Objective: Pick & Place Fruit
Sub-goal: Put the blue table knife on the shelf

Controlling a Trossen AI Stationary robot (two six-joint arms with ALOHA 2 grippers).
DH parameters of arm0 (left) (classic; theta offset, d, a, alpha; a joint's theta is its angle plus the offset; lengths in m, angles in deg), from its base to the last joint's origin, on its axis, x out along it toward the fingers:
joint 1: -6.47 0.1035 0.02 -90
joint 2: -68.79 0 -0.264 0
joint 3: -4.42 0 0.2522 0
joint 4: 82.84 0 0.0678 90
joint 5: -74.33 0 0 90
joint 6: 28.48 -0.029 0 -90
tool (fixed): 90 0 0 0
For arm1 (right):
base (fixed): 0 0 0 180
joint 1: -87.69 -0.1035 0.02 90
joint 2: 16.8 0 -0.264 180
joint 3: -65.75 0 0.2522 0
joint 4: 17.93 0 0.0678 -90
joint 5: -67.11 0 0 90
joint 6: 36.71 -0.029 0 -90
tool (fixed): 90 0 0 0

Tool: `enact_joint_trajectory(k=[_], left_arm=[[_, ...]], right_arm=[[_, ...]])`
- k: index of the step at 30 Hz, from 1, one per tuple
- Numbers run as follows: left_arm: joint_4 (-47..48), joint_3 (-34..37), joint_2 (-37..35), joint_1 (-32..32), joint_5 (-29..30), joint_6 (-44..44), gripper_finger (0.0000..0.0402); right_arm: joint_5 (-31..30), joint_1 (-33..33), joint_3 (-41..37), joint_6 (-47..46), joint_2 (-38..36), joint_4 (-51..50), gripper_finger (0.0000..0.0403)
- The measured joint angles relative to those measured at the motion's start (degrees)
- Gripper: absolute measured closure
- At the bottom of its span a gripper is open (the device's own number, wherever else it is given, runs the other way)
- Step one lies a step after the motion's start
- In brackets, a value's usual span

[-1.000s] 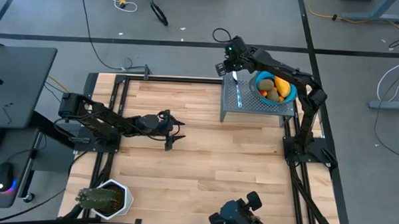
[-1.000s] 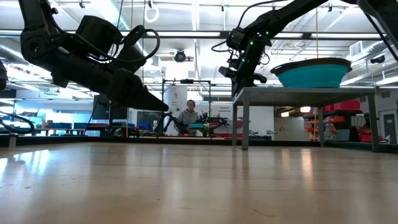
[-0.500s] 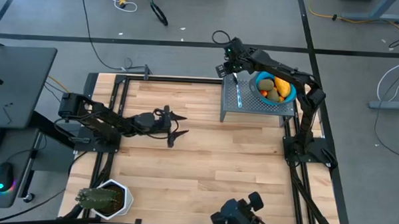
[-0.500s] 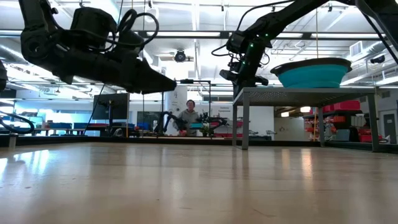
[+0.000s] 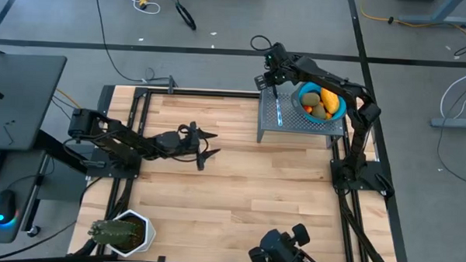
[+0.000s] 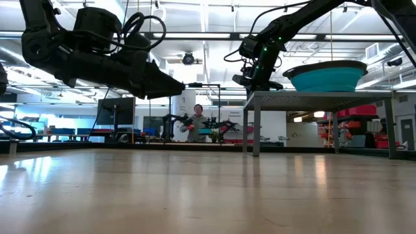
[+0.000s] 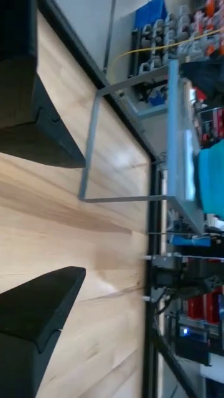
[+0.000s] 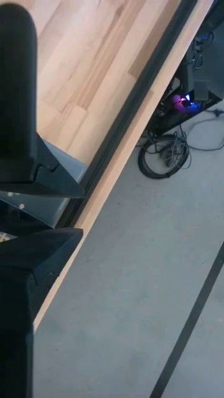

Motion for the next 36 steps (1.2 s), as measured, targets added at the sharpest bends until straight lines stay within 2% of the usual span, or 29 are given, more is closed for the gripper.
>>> enact_joint_trajectory(k=[5, 36], left_arm=[[2.77, 0.0, 0.0, 0.0, -0.29, 0.61, 0.0123], [2.53, 0.02, 0.0, -0.02, -0.31, 0.11, 0.0123]], right_arm=[[-0.38, 0.0, 0.0, -0.41, 0.0, -0.18, 0.0304], [-3.93, -0.03, 0.13, -0.41, -0.13, -5.07, 0.0304]])
